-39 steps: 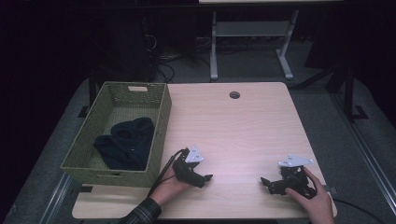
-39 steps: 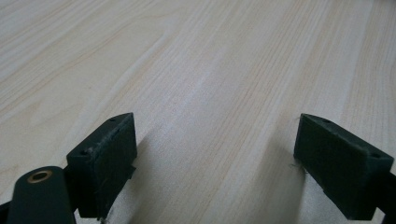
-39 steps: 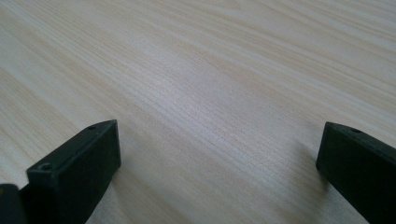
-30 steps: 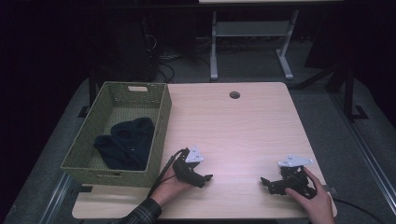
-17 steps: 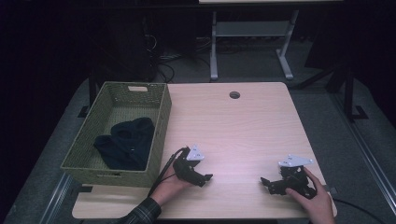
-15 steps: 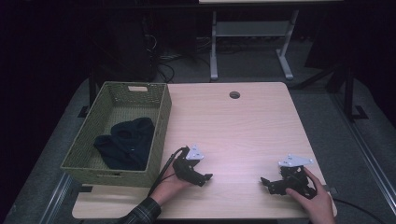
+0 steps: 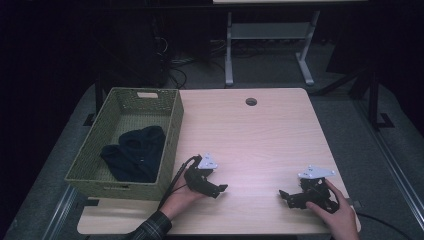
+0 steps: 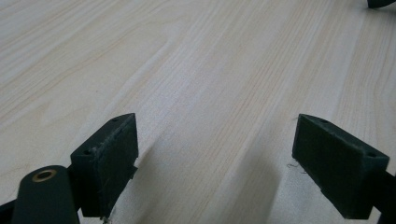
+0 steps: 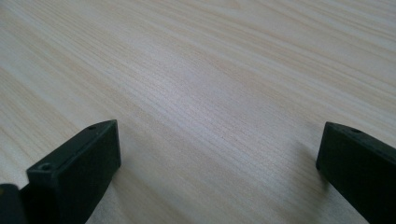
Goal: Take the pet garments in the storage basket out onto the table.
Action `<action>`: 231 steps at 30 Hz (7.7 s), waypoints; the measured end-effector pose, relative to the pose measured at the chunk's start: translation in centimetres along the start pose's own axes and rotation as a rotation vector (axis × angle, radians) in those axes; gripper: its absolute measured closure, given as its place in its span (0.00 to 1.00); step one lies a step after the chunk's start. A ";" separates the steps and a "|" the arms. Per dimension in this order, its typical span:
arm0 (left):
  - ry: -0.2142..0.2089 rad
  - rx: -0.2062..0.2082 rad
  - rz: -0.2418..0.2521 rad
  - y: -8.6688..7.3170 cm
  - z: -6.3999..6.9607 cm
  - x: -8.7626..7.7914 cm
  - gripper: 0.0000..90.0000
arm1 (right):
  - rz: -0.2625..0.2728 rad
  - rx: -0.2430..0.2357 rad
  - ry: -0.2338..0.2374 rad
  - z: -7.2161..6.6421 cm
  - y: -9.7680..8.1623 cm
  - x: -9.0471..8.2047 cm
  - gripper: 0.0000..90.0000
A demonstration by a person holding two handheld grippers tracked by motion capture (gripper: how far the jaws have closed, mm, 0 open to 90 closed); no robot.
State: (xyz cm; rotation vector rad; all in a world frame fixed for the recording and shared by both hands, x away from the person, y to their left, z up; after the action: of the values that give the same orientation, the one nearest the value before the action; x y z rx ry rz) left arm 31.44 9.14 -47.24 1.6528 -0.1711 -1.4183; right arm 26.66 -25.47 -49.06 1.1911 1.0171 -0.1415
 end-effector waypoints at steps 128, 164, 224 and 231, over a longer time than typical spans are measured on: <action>0.056 0.001 0.075 5.6 -2.1 -6.1 0.16 | 0.000 -0.001 0.000 0.0 0.0 0.0 0.00; 0.087 -0.016 0.110 7.1 -4.3 -9.7 0.16 | 0.002 -0.003 0.001 0.0 0.0 0.0 0.00; 0.323 -0.191 0.148 1.7 -12.4 -17.6 0.16 | 0.001 -0.002 0.001 0.0 0.0 0.0 0.00; 0.351 -0.206 0.140 0.9 -13.3 -18.1 0.16 | 0.001 -0.002 0.001 0.0 0.0 0.0 0.00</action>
State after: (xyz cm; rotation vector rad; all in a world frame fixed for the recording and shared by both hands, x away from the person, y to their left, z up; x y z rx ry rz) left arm 37.12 27.03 -34.94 1.6529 0.0577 -0.9889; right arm 26.70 -25.48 -49.07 1.1900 1.0174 -0.1388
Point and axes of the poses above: each handheld gripper's, and its own axes: x roughly forward along the jaws, y roughly out of its top, z roughly to its right, the point moved 1 cm from there along x, roughly forward along the jaws, and after that the axes turned 3 degrees about -x, right-handed, at the moved point
